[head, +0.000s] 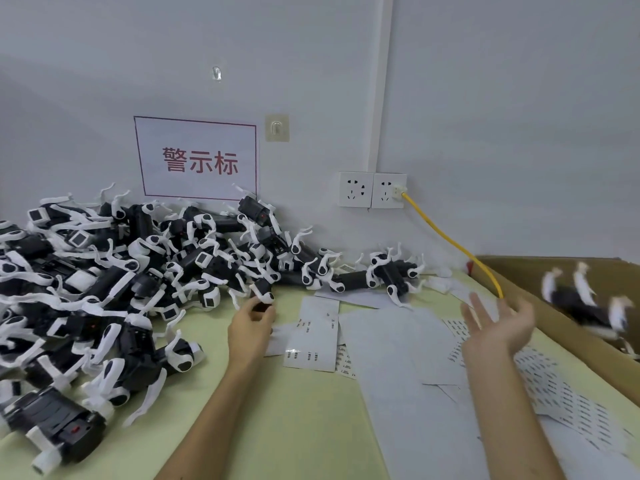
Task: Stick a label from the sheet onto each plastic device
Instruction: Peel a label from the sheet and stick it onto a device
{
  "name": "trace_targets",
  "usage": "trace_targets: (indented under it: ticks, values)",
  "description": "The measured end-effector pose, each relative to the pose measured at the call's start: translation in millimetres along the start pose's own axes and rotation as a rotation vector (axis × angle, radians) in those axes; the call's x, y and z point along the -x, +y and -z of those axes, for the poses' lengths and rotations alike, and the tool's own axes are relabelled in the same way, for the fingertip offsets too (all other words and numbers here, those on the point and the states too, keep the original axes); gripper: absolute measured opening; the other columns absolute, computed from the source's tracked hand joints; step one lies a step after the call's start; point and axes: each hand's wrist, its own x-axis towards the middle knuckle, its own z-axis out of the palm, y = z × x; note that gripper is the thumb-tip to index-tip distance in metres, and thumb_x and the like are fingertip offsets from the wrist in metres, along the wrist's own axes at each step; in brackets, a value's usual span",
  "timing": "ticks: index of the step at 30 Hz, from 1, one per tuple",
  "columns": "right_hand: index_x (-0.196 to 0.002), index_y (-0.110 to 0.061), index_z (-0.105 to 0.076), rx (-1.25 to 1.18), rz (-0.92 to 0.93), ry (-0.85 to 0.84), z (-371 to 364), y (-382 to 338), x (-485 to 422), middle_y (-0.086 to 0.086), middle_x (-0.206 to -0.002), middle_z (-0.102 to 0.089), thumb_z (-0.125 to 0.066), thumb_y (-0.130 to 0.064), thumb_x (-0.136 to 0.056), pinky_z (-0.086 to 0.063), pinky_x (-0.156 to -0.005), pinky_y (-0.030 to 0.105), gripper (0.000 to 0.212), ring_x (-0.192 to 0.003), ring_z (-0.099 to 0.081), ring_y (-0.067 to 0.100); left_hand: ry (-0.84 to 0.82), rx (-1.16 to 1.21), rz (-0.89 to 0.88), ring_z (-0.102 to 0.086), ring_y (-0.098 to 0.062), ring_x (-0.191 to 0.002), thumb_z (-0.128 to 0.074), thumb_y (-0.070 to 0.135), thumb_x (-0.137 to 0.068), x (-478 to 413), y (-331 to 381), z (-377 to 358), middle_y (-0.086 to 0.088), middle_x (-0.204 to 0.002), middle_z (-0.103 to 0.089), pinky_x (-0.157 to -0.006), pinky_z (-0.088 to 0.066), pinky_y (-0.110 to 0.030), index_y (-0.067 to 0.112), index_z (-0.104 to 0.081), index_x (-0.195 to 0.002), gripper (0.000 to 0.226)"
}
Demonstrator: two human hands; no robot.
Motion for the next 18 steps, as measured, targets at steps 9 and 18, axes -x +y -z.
trace_targets:
  ticks: [9,18]
  values:
    - [-0.096,-0.02,-0.067,0.324,-0.183,-0.215,-18.7,34.9,28.9,0.001,-0.095,-0.073,-0.054,-0.027,-0.094,-0.045,-0.062,0.027,0.014,-0.07,-0.065,0.017,-0.091,-0.115,-0.058,-0.054,-0.02,-0.061,-0.074,0.009,-0.088,8.7,1.2,-4.9,0.0,-0.067,-0.061,-0.06,-0.041,-0.027,0.016,-0.066,-0.08,0.013]
    - [-0.095,-0.016,-0.071,0.675,-0.183,-0.537,-21.6,65.3,57.2,0.0,-0.072,-0.07,-0.053,-0.012,-0.095,-0.042,-0.051,0.024,0.019,-0.051,-0.056,0.014,0.109,-0.001,-0.115,-0.062,-0.019,-0.073,-0.059,0.018,-0.101,14.5,9.9,-11.6,0.002,-0.077,-0.065,-0.064,-0.044,-0.028,0.016,-0.051,-0.085,0.018]
